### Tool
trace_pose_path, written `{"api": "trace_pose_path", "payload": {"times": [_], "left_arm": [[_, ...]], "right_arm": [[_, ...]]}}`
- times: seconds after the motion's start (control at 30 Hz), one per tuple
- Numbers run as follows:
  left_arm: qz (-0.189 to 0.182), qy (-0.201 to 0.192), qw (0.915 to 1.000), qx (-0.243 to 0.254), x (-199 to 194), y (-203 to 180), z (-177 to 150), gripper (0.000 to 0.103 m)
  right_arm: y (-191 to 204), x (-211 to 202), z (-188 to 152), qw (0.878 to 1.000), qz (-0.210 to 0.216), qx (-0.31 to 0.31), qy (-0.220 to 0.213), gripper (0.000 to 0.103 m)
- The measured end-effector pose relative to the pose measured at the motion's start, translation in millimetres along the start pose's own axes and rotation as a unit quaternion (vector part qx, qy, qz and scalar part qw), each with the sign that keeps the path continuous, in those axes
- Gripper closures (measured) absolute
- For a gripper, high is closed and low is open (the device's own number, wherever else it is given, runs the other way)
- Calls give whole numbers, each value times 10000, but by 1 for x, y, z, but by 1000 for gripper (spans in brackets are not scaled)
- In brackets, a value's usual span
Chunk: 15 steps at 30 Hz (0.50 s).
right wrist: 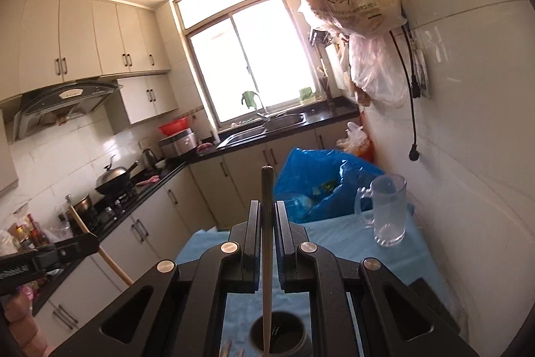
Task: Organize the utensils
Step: 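Lift both held chopsticks and carry them above the black holder cup, then open both tools to drop the chopsticks into the black cup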
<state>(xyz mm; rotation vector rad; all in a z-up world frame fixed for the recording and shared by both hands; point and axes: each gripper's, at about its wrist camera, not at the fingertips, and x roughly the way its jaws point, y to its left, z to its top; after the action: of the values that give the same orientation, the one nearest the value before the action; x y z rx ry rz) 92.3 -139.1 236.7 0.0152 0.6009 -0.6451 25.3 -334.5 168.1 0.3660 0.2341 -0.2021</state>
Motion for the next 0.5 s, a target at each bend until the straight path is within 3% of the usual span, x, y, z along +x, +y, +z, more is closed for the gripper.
{"api": "trace_pose_path", "payload": {"times": [0.1, 0.33, 0.5], "left_arm": [[-62, 79, 9999, -92, 18, -3, 2, 97], [-40, 680, 9975, -177, 74, -3, -16, 97], [4, 870, 9959, -244, 88, 4, -31, 95]], "right_arm": [[-5, 17, 3, 9999, -112, -22, 87, 95], [-18, 57, -22, 9978, -198, 34, 624, 95], [-25, 72, -36, 9956, -198, 59, 919, 94]]}}
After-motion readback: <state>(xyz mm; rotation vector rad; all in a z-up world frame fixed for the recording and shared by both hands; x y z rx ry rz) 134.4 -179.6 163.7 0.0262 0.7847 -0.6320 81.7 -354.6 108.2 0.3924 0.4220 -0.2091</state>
